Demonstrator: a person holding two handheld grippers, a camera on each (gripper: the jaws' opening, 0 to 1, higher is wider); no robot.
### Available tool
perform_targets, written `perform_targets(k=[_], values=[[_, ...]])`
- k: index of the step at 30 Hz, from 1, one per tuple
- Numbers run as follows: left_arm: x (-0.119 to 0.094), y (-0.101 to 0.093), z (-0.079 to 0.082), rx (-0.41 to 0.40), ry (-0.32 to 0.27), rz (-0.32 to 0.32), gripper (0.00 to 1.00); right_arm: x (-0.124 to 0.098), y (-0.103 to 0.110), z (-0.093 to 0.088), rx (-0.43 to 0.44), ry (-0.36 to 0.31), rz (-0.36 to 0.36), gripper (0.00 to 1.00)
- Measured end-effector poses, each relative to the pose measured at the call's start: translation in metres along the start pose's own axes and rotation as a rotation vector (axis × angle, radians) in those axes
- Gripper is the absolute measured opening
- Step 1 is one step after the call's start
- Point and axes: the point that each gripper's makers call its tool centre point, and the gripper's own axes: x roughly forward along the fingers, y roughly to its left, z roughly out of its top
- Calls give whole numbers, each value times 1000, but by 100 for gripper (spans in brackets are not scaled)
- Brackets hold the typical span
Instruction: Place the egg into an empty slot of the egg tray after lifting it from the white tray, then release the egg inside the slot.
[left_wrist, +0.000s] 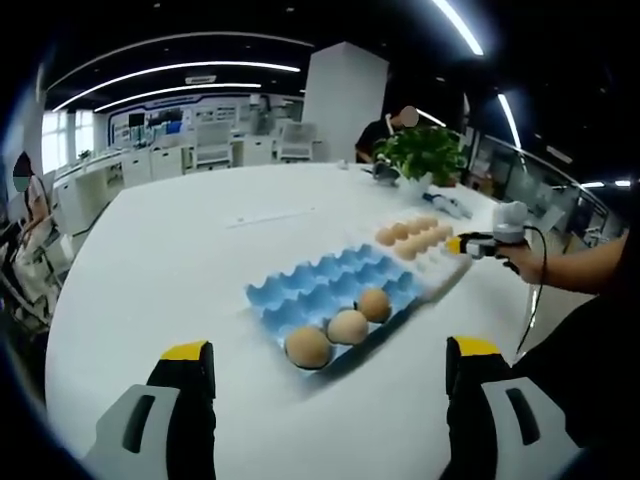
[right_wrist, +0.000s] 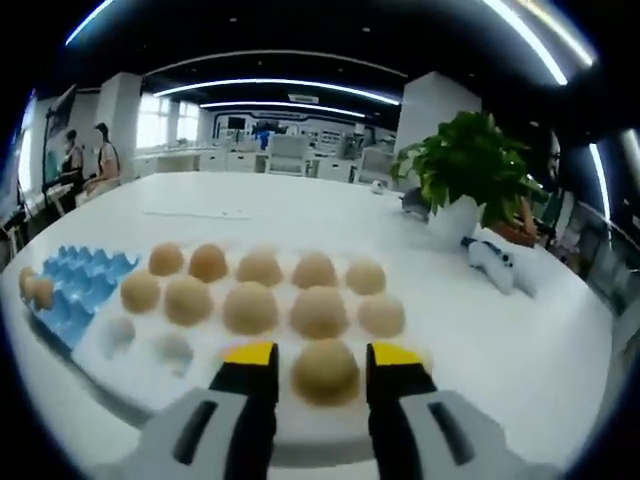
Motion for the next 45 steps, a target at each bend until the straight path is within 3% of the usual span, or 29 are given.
perform_targets(k=[5,6,9,20,29,32,45], values=[[1,0,0,-2,1,-2,97,-1,-1,1,-6,-4,23,24],[2,-1,0,0,0,-5,97,1,-4,3,34,-22,31,24],[2,-2,2,5,-3,-8,96,1,-5,2,-7,-7,29,23],[0,0,2,2,-8,-2,97,-2,-5,4,-13,-11,39,23],[1,1,3,5,-6,-4,97,-17,1,26,36,-78,54,23],[1,1,2,5,-4,-4,97,-23,11,35,46,-106,84,23],[4,-1,4,17,2,-15,97,-42,131,61,62,-159,386,23]])
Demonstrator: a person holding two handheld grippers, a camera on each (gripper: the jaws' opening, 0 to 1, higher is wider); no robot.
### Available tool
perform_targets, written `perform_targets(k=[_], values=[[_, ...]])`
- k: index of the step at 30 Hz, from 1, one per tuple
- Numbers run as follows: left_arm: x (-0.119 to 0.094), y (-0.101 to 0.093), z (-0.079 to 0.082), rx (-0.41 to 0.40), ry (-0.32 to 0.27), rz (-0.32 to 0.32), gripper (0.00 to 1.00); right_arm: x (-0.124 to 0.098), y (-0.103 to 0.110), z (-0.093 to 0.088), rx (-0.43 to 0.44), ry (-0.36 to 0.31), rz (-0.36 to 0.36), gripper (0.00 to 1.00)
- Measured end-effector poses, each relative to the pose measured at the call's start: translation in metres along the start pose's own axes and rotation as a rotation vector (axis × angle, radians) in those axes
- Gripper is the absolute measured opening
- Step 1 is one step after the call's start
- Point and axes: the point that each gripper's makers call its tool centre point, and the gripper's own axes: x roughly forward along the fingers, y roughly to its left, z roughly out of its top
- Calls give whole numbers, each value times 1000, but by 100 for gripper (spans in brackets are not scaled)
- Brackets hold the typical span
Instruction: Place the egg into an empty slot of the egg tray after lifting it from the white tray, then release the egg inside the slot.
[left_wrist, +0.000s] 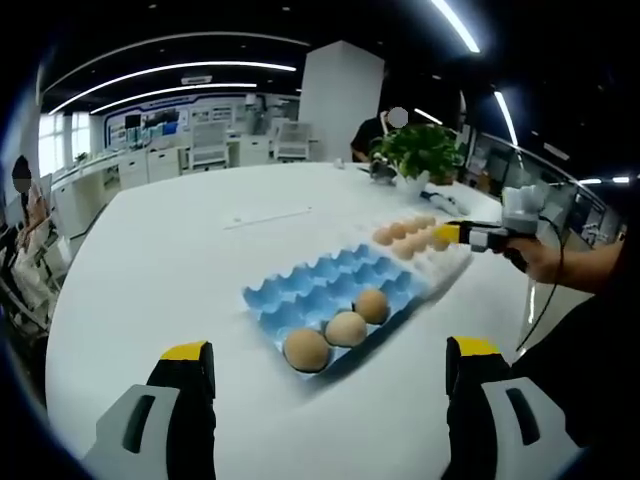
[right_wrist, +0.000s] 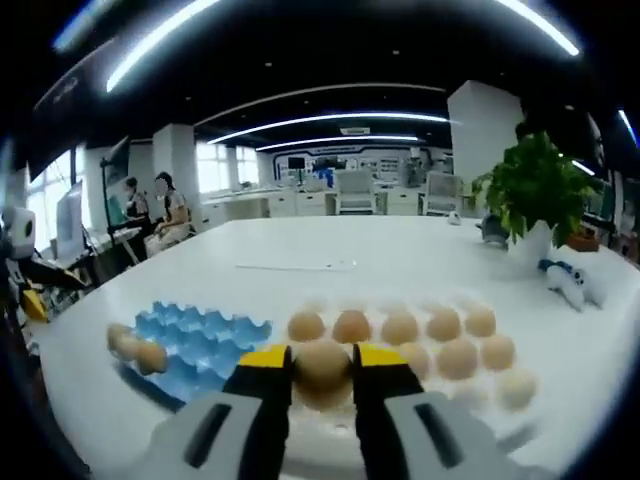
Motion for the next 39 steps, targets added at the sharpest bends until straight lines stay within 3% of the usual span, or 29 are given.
perform_targets(k=[12,28,39], values=[[-1,0,0,-4,-5,2,96,13,76,-16,30,42,190,23],[-4,4,-4,-14,0,15,97,27,120,-23,-4,71,302,23],[-4,4,-4,-18,0,20,97,34,130,-38,6,106,331,23]])
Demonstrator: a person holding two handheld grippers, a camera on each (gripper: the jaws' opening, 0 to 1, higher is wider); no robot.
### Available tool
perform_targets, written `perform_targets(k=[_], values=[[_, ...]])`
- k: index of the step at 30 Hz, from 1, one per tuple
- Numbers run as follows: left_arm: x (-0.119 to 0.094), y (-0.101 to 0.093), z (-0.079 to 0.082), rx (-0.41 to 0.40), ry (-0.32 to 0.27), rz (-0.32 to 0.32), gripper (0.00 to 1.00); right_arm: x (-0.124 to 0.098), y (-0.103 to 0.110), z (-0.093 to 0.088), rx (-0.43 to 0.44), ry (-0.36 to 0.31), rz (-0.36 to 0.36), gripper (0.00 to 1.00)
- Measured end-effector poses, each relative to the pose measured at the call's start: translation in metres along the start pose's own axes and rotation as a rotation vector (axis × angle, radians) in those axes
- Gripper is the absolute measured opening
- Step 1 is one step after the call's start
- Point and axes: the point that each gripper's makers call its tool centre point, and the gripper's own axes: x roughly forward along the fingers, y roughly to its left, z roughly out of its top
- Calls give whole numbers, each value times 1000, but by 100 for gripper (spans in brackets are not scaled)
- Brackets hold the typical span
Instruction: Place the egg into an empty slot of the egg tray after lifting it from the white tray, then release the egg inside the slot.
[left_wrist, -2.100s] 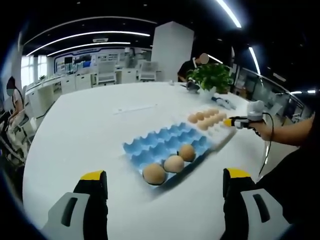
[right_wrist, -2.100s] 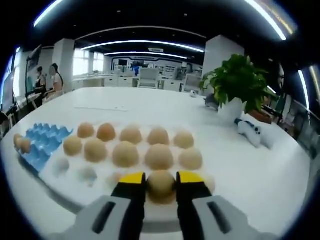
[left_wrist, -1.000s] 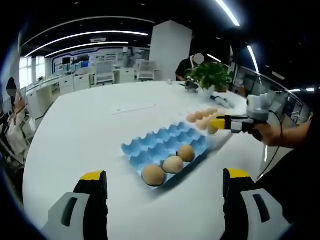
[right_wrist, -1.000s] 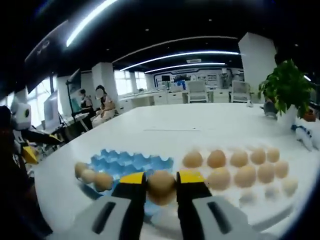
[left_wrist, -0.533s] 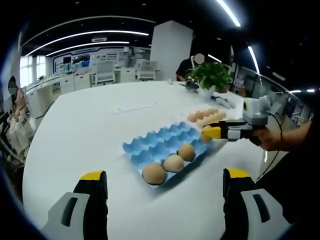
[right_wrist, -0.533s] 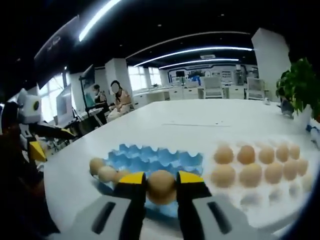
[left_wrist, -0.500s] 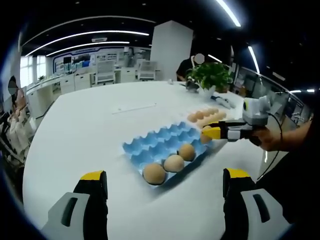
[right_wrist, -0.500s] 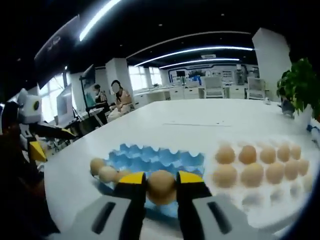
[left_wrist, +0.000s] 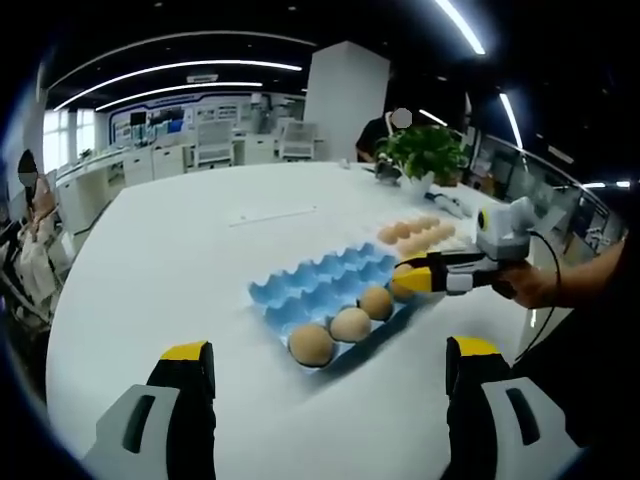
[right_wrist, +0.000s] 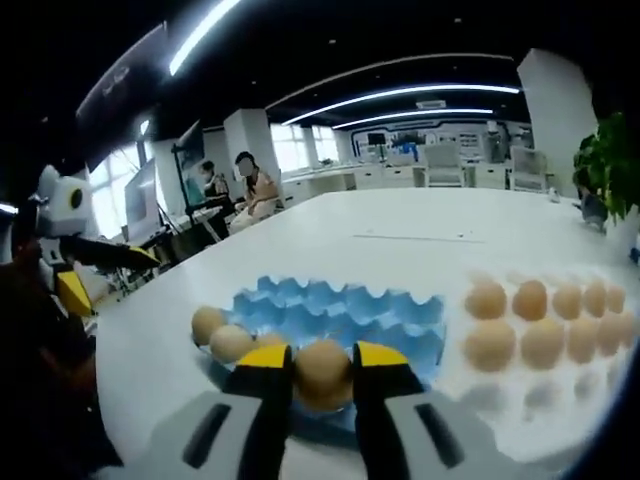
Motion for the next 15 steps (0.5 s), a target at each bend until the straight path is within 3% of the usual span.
perform_targets(k=[15], values=[[0,1,0,0,-1,2,97,5,1,-9,4,36,24,23]])
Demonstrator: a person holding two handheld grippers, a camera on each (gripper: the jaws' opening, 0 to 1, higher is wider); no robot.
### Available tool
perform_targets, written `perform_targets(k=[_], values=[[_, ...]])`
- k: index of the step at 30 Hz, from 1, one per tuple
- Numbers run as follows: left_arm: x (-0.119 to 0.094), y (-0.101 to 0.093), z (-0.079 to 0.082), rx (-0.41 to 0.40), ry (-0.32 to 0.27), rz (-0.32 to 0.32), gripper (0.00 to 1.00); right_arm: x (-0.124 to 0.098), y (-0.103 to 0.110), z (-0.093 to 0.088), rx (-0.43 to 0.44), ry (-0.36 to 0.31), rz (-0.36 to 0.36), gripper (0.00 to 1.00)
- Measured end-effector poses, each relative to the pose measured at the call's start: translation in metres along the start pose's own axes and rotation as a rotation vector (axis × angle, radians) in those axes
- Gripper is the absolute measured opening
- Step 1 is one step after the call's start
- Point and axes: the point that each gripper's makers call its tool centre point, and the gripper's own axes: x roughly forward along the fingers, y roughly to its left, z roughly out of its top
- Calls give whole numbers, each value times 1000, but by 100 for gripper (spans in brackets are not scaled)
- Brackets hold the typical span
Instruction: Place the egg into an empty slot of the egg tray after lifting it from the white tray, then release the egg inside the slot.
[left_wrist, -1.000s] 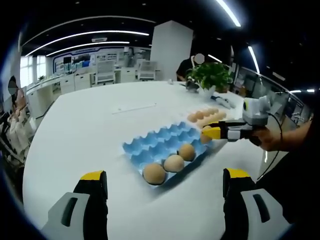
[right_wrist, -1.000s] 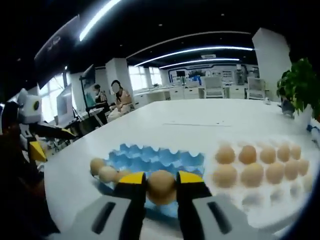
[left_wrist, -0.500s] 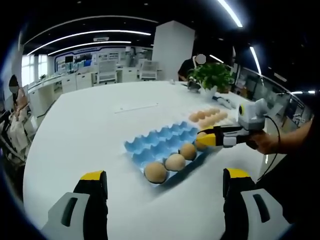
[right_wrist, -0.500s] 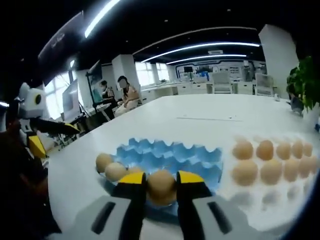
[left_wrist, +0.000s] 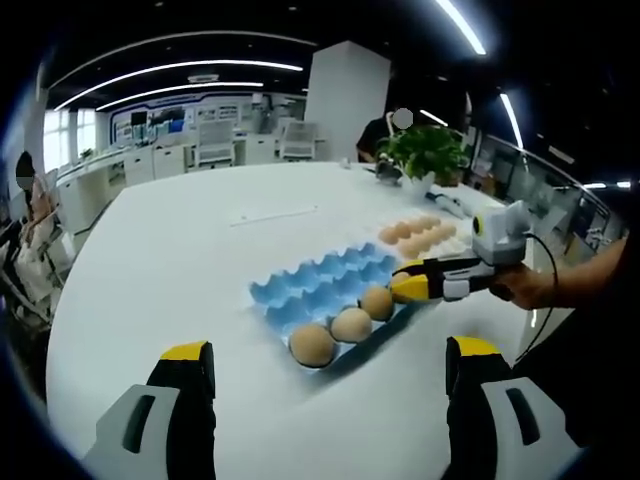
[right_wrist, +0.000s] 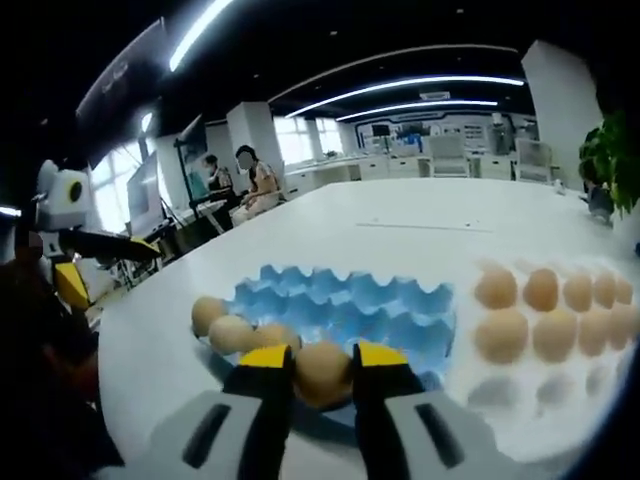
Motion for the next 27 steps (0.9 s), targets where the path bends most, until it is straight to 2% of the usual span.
perform_targets(k=[16,27], values=[[1,-1,1,1,-2,-1,97,0,0,-2,-6,-1,10,24],[1,-2,1,4,-3,-5,97,-1,2,-5,-64,7,18,24]])
